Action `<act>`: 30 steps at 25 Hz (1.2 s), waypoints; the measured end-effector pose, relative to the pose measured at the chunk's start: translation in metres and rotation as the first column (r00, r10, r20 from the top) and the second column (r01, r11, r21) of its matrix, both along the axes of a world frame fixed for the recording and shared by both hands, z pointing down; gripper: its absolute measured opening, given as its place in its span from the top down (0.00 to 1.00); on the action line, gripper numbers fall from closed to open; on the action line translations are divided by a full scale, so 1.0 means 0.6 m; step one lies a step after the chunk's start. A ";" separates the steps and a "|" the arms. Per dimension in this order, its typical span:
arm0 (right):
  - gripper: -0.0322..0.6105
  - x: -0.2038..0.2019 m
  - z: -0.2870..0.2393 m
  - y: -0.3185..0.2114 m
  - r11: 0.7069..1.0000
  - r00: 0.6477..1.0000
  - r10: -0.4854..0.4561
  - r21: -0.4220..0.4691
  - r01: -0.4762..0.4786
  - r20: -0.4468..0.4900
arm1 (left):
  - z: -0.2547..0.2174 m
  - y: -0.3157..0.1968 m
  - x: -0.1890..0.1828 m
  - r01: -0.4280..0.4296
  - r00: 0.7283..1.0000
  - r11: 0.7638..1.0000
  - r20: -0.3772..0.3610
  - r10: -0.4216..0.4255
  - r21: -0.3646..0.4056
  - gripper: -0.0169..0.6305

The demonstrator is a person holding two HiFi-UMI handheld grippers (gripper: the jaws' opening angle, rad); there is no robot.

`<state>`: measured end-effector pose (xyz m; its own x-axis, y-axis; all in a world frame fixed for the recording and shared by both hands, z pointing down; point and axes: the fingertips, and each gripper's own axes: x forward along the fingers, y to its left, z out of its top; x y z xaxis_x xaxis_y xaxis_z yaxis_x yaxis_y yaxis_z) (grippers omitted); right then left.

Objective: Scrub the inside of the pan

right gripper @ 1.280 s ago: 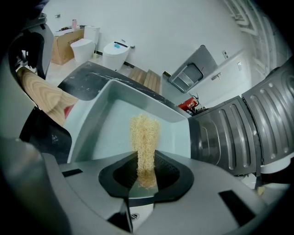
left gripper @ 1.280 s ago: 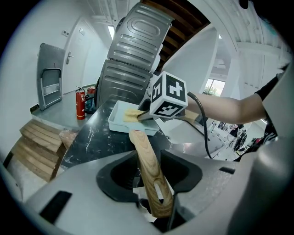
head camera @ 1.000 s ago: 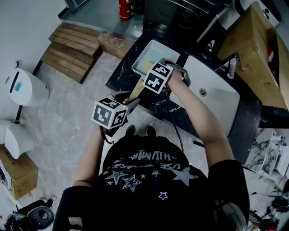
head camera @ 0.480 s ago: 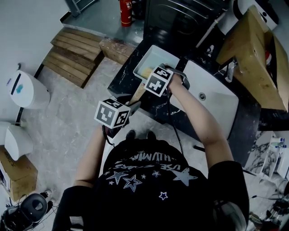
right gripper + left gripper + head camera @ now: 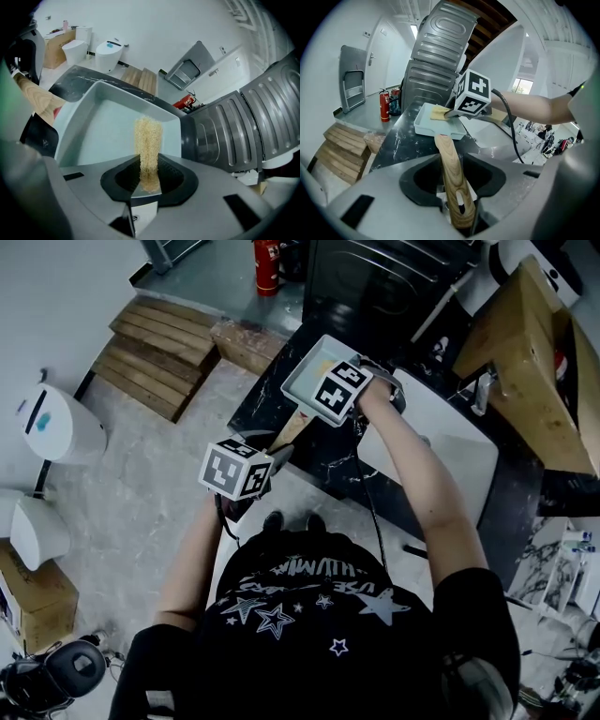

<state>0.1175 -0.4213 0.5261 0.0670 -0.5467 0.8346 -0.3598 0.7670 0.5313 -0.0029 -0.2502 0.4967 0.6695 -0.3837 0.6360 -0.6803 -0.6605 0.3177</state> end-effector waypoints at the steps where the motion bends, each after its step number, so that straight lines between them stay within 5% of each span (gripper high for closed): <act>1: 0.82 0.008 0.001 -0.006 1.000 1.000 0.014 0.000 -0.014 -0.006 | -0.001 -0.002 -0.001 -0.002 1.000 1.000 0.001 0.002 0.001 0.73; 16: 0.82 0.066 0.021 -0.036 0.996 0.991 0.091 0.030 -0.088 -0.096 | -0.012 -0.025 -0.002 0.013 0.999 1.000 -0.033 -0.013 0.009 0.75; 30: 0.82 0.001 0.023 0.053 0.994 0.999 0.026 -0.107 -0.029 -0.028 | -0.010 -0.022 -0.001 0.013 0.999 1.000 -0.038 -0.013 0.004 0.75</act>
